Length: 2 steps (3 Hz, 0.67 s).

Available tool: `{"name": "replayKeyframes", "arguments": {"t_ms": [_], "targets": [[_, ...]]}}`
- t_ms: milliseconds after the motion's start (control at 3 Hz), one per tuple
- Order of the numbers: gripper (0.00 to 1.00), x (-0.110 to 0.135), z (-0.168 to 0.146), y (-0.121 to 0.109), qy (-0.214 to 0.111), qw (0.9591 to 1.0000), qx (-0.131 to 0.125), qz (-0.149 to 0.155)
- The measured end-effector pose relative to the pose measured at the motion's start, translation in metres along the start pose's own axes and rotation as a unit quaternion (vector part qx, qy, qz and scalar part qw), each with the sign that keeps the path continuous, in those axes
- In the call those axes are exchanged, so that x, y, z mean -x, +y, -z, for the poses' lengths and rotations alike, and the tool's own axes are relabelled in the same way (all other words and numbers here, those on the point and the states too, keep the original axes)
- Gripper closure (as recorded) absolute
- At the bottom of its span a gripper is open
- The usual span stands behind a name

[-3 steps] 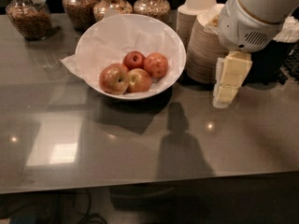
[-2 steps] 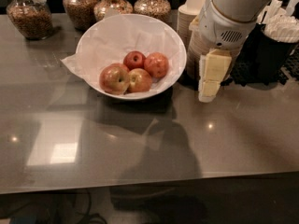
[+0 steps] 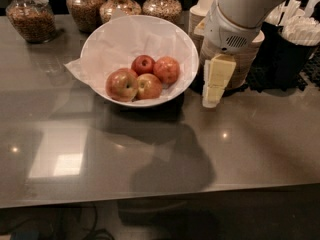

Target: Pick apple from white bowl

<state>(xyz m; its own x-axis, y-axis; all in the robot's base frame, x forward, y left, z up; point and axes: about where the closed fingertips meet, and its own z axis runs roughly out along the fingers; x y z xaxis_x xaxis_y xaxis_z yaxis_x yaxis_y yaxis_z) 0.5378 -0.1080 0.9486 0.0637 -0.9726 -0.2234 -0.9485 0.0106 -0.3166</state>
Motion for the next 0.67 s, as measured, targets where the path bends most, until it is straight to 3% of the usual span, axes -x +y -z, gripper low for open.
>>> {"name": "replayKeyframes", "arguments": {"t_ms": [667], "targets": [[0.02, 0.032, -0.039, -0.045, -0.046, 0.9985, 0.005, 0.028]]}}
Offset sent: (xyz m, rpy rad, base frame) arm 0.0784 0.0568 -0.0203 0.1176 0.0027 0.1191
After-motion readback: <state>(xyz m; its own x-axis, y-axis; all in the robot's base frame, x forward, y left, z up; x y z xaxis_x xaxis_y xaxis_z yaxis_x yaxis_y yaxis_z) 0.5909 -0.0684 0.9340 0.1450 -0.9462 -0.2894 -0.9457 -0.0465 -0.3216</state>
